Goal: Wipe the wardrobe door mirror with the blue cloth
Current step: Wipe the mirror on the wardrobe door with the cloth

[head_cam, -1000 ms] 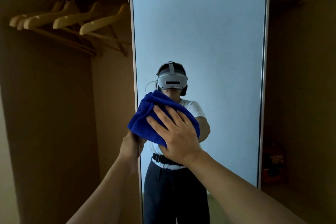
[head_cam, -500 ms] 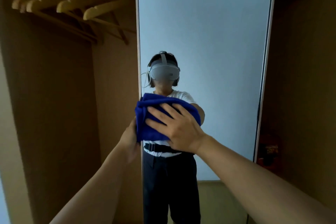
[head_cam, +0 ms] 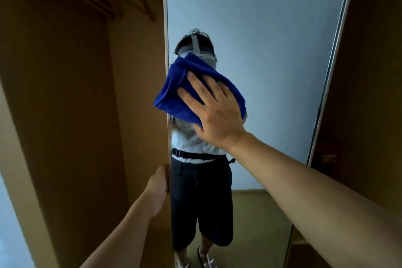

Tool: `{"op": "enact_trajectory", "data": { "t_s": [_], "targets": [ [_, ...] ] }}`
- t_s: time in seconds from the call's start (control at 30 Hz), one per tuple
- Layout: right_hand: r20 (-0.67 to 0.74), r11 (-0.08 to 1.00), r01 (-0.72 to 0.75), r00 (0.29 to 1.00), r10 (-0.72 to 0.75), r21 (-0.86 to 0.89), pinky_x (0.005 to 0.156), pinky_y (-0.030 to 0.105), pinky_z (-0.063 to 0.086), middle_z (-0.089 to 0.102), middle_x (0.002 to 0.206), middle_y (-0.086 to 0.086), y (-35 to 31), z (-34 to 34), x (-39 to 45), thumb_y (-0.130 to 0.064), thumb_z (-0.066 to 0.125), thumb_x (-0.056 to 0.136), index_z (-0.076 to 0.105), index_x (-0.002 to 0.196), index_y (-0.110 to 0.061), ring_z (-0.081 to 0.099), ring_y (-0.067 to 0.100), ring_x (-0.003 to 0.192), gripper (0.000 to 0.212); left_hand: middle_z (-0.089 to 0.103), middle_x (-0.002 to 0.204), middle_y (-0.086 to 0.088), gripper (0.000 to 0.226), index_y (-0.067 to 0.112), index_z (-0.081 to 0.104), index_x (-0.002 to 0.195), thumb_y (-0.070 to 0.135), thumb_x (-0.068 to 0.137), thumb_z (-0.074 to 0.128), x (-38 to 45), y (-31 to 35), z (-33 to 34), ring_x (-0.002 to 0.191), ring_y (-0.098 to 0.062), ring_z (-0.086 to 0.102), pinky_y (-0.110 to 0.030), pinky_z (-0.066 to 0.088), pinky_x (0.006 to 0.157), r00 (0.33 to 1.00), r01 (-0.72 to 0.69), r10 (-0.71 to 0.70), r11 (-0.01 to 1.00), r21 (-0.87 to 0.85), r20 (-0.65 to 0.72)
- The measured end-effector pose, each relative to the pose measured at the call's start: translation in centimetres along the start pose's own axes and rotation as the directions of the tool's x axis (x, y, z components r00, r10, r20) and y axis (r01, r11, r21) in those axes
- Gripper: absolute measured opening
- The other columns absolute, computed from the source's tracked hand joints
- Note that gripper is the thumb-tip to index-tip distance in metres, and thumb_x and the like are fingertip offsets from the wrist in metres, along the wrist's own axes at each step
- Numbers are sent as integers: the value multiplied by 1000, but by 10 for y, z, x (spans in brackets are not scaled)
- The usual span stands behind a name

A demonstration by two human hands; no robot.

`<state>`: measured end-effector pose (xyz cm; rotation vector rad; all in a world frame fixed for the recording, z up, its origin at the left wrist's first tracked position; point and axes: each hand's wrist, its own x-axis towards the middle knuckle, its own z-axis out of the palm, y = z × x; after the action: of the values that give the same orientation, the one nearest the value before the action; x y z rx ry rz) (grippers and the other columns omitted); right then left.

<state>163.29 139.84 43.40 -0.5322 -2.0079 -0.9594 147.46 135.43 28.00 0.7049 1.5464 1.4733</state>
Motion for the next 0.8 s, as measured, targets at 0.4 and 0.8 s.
{"op": "enact_trajectory", "data": {
  "t_s": [0.4,0.8],
  "targets": [
    [106,979,168,978,-180,114,109,48,25,25,155,1,-51,57,-127,-33,50,91,39,143,-27,29,31,138,53,70,101,-6,22,17,57,112,19,97,42,7,-13,-1,91,-22,66,-31,53,70,969,-196,233,929,-314,85],
    [230,850,503,818,-527,158,108,47,32,36,151,-1,-9,52,-165,-25,47,92,45,139,-26,36,28,136,46,65,114,-10,73,24,64,106,79,75,27,-7,-8,8,96,-19,60,-36,44,89,991,-133,133,991,-25,-1]
  ]
}}
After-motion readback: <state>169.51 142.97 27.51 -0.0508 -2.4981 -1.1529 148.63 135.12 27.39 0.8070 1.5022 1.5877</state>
